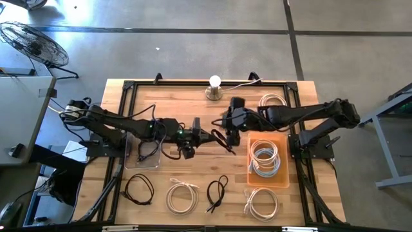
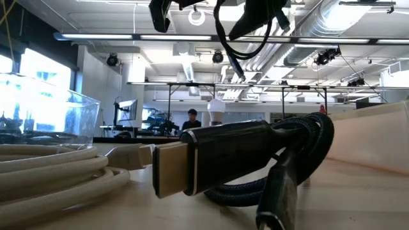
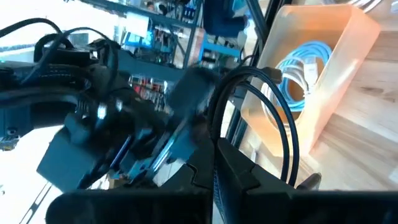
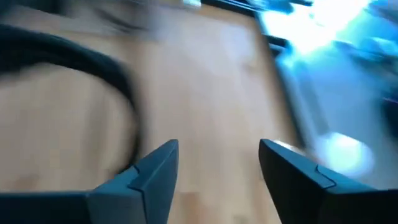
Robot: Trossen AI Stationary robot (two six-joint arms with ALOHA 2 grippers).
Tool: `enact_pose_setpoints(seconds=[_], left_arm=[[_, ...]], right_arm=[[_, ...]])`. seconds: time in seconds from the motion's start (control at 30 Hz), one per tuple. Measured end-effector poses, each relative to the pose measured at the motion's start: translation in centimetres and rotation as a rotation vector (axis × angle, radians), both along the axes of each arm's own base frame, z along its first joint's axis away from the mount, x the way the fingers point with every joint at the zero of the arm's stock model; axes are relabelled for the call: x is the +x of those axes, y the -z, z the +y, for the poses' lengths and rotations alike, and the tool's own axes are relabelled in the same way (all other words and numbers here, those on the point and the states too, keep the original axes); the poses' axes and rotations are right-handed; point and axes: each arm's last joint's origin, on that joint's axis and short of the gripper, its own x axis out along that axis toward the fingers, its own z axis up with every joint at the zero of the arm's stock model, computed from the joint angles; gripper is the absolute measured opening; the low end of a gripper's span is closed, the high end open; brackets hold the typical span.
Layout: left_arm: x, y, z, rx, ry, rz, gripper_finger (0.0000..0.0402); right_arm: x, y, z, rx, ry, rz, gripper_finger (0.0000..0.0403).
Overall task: Pick & Place USB Port
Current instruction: Put the black USB cable into the transparent bin
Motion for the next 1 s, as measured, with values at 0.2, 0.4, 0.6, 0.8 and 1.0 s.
enact_pose_setpoints(seconds=[0.2, 0.4, 0.6, 0.8, 1.0], left_arm=[[-0.5, 0.1, 0.4, 0.036, -0.201, 0.041, 0.0000], [-1.8, -0.5, 0.1, 0.104, -0.612, 0.035, 0.0000], [-3.5, -1.0, -1.5, 0.240, -0.960, 0.104, 0.0000], [-5.2, -1.3, -4.5, 0.354, -1.097, 0.095, 0.0000], [-6.3, -1.7, -6.6, 0.341, -1.018, 0.070, 0.0000]], right_arm=[[-1.1, 0.6, -1.1, -0.185, 0.269, 0.097, 0.0218], [-2.2, 1.4, -1.9, -0.137, 0.359, 0.186, 0.0218], [-2.4, 1.6, -1.9, -0.110, 0.371, 0.200, 0.0218], [-2.4, 1.6, -1.9, -0.099, 0.373, 0.197, 0.0216], [-2.4, 1.6, -1.9, -0.087, 0.385, 0.192, 0.0217]])
